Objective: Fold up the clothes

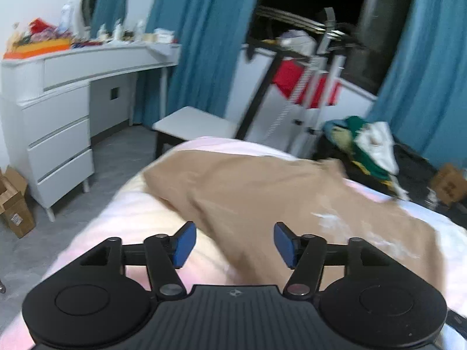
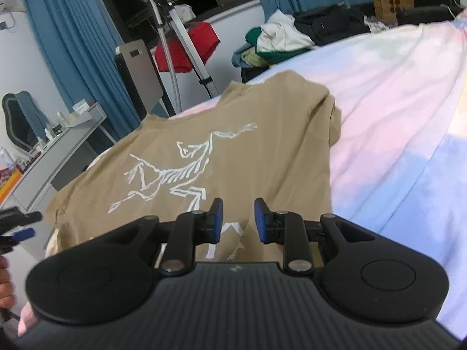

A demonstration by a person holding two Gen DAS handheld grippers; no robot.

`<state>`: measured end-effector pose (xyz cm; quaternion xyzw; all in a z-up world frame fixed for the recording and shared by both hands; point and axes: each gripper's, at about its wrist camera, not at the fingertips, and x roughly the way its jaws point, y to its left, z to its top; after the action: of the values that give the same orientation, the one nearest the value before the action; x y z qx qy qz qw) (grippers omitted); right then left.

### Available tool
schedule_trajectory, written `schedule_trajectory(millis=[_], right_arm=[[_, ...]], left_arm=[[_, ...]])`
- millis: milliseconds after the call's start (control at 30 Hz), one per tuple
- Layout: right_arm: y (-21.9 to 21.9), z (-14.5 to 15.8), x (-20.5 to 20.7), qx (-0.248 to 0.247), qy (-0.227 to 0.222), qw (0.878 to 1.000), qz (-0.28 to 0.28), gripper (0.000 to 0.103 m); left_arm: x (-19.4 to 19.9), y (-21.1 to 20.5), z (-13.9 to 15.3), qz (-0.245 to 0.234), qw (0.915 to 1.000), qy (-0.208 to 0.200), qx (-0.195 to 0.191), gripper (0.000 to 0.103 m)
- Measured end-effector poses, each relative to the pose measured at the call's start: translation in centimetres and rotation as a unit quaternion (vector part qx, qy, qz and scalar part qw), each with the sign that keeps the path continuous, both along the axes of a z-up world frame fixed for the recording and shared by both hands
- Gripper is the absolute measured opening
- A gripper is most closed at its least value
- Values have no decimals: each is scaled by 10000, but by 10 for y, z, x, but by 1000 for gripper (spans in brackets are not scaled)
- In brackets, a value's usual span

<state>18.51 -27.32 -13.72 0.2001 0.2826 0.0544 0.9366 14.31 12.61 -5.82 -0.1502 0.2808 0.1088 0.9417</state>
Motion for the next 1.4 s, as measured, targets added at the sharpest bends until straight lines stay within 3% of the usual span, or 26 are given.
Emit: schedule_trajectory(millis=[133, 267, 400, 500, 567, 667, 800, 833, 900, 933, 967, 1067, 1167, 1300, 1400], right_arm=[[-22, 9, -3, 313, -140, 9992, -204, 27], [-59, 9, 16, 928, -138, 9938, -604, 27], [-108, -7, 50, 1672, -42, 9773, -1303, 28], [-136, -32, 77, 2333, 90, 9585, -1634, 41], [-142, -48, 97, 2598, 154, 9531, -1545, 49], [-140, -63, 124, 2441, 151, 9587, -1452, 52], [-122, -68, 150, 1729, 20, 9781, -1156, 51], [-116, -66, 153, 1433, -35, 9837, -1086, 47], [-99, -57, 155, 872, -216, 9916, -930, 22], [-90, -51, 155, 637, -311, 9940, -838, 20], [-79, -45, 154, 374, -444, 9958, -706, 15], [-42, -26, 147, -349, -841, 9957, -175, 15], [-2, -14, 139, -811, -1123, 9883, 632, 15], [19, -19, 133, -397, -854, 9856, 1405, 18], [5, -15, 122, 53, -1051, 9854, 1340, 42]], left_arm=[[-52, -61, 14, -593, 9980, -158, -167, 72], [-85, -98, -7, -952, 9945, -154, -406, 73], [-76, -117, -30, -1168, 9928, 177, -192, 73], [-69, -119, -39, -1222, 9919, 182, -310, 73], [-62, -117, -43, -1224, 9918, 184, -309, 73], [-52, -115, -49, -1238, 9910, 298, -408, 73], [-43, -115, -56, -1300, 9900, 340, -432, 73], [-42, -116, -57, -1322, 9897, 335, -435, 73], [-41, -115, -58, -1348, 9893, 302, -464, 73], [-40, -115, -59, -1361, 9891, 286, -479, 73], [-41, -115, -58, -1367, 9891, 267, -473, 73], [-42, -116, -57, -1386, 9891, 210, -455, 73], [-44, -114, -56, -1370, 9891, 194, -496, 73], [-47, -113, -54, -1364, 9891, 153, -536, 73], [-48, -113, -54, -1382, 9888, 138, -554, 73]])
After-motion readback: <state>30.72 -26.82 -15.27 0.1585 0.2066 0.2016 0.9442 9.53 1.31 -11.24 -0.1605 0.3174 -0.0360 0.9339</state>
